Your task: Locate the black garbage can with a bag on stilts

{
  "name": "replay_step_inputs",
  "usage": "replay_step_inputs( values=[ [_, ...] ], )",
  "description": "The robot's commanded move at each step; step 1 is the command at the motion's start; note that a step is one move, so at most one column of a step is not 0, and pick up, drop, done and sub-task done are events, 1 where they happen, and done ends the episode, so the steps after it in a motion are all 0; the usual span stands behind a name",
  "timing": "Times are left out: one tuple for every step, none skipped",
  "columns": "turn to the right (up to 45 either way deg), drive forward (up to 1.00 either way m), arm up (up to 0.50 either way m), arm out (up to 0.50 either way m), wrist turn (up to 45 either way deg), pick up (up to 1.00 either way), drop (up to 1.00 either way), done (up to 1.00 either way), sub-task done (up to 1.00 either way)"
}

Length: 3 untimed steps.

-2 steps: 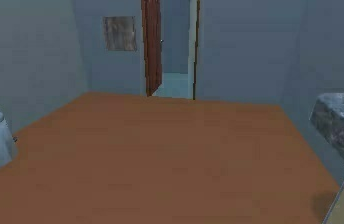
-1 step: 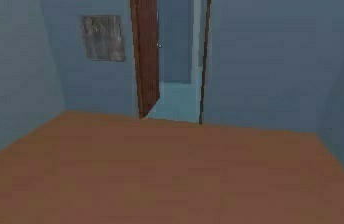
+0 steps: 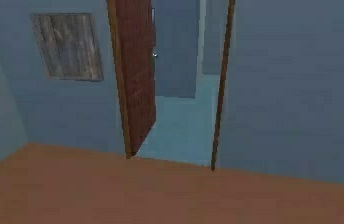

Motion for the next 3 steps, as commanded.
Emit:
replay_step_inputs(
  values=[
    [0.0,1.00,0.00,0.00,0.0,0.00,0.00,0.00,0.00],
    [0.0,1.00,0.00,0.00,0.0,0.00,0.00,0.00,0.00],
    [-21.0,0.00,0.00,0.00,0.0,0.00,0.00,0.00,0.00]
  ],
)
